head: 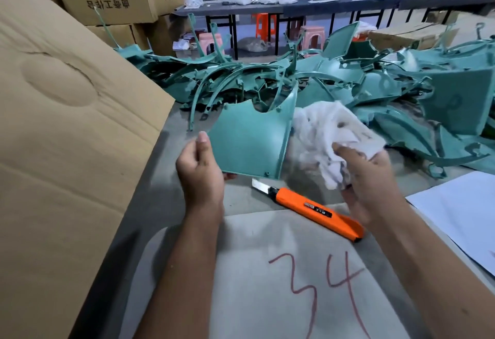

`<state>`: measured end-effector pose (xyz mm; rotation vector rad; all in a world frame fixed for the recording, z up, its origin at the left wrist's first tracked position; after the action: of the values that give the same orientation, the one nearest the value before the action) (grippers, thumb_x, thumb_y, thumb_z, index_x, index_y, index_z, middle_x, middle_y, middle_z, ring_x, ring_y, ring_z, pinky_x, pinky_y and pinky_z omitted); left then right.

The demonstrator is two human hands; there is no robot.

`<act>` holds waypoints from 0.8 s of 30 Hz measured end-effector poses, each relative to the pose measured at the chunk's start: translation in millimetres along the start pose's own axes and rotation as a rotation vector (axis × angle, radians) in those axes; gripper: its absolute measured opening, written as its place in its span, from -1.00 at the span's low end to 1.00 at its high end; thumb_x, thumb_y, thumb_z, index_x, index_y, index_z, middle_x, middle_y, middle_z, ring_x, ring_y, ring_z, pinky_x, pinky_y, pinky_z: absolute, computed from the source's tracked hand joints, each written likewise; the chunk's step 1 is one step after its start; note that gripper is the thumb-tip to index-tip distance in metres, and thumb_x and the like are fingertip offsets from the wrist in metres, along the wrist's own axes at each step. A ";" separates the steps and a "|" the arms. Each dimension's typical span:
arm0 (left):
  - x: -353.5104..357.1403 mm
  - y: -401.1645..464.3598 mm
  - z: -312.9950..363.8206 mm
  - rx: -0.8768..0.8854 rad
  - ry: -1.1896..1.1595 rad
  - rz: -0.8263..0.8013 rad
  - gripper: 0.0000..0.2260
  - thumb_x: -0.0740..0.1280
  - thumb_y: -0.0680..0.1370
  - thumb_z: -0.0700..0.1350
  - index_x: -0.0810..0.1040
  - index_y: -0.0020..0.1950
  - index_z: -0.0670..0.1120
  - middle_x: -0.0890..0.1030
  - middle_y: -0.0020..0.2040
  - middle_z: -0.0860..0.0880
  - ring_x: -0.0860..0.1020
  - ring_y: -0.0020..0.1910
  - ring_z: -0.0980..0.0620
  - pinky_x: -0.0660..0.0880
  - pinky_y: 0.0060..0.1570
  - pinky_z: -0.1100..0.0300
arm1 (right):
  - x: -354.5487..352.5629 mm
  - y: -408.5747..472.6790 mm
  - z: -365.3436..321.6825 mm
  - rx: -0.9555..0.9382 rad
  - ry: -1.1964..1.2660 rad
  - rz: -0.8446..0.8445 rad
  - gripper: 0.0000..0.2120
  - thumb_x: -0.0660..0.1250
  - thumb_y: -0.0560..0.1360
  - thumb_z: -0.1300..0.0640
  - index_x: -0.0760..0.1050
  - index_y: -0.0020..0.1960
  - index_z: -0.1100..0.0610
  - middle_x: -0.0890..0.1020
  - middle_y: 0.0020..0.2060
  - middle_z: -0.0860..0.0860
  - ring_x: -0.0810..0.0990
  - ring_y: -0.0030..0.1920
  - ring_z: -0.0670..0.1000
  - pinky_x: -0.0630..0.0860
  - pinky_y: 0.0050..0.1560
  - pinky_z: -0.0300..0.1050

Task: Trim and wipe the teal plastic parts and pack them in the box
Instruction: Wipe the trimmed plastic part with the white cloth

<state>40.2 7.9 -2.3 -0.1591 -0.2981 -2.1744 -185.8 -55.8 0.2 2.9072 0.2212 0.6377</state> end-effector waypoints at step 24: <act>38.6 -49.6 2.3 -0.447 -0.283 -0.561 -0.68 0.45 0.56 -0.20 0.59 0.32 -0.17 0.71 0.14 -0.15 0.69 0.02 -0.09 0.62 -0.15 0.09 | 11.0 -7.9 8.7 -0.176 -0.611 0.097 -0.65 0.30 0.57 -0.11 0.41 -0.32 0.03 0.45 -0.48 -0.01 0.36 -0.42 -0.01 0.34 -0.35 -0.05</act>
<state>-22.6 6.1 0.9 -0.7112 -0.0004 -2.7534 -173.1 -47.1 -4.7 2.7891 -0.0518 -0.2248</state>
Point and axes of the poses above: each hand's wrist, its own y-axis towards the middle knuckle, its own x-axis out of the palm, z = x × y, the point moved 1 cm from there along y, towards the middle knuckle
